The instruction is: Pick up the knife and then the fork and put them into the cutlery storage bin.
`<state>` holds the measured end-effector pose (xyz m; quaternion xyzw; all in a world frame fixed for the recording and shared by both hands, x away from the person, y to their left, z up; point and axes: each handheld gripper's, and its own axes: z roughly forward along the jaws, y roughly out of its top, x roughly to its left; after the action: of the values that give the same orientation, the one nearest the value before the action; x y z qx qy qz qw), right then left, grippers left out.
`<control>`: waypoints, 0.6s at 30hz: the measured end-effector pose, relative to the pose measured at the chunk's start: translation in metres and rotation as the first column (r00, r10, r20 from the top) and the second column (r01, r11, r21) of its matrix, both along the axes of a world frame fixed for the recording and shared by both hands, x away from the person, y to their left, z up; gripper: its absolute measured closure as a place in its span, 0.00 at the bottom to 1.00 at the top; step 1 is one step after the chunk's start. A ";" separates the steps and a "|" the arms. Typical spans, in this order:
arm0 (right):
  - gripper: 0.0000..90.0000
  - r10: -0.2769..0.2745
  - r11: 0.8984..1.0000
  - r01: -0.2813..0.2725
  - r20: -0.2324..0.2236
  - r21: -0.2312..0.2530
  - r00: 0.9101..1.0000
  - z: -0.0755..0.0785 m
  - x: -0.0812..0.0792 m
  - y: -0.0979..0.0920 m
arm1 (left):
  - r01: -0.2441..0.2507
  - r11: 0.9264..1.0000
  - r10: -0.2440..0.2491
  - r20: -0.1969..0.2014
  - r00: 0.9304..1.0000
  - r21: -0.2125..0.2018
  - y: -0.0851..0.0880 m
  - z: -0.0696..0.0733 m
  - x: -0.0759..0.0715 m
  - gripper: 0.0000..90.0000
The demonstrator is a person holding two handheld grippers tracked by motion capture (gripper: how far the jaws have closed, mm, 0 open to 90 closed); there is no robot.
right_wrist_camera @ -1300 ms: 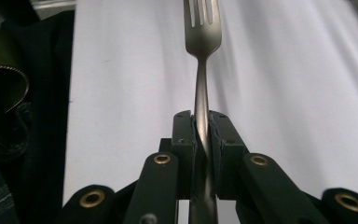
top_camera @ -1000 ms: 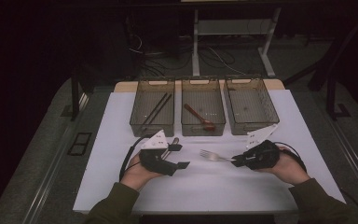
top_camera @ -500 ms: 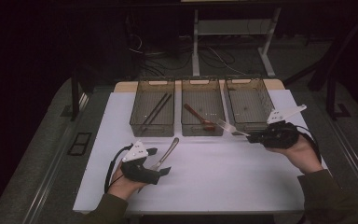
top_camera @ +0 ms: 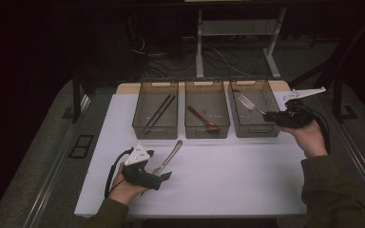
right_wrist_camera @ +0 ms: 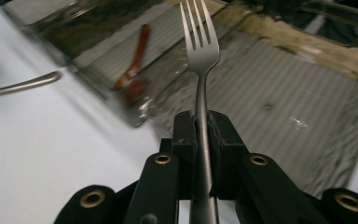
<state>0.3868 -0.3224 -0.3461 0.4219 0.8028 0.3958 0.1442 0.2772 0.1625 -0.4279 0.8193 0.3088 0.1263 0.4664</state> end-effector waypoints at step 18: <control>0.90 -0.168 0.984 0.160 -0.110 -0.074 0.980 -0.031 0.073 0.008 | 0.016 1.000 -0.016 -0.013 1.000 0.004 -0.003 -0.001 0.000 0.00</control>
<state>0.4598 -0.3147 -0.3776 0.5040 0.7847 0.3313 0.1433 0.2772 0.1591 -0.4292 0.8234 0.3052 0.1177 0.4637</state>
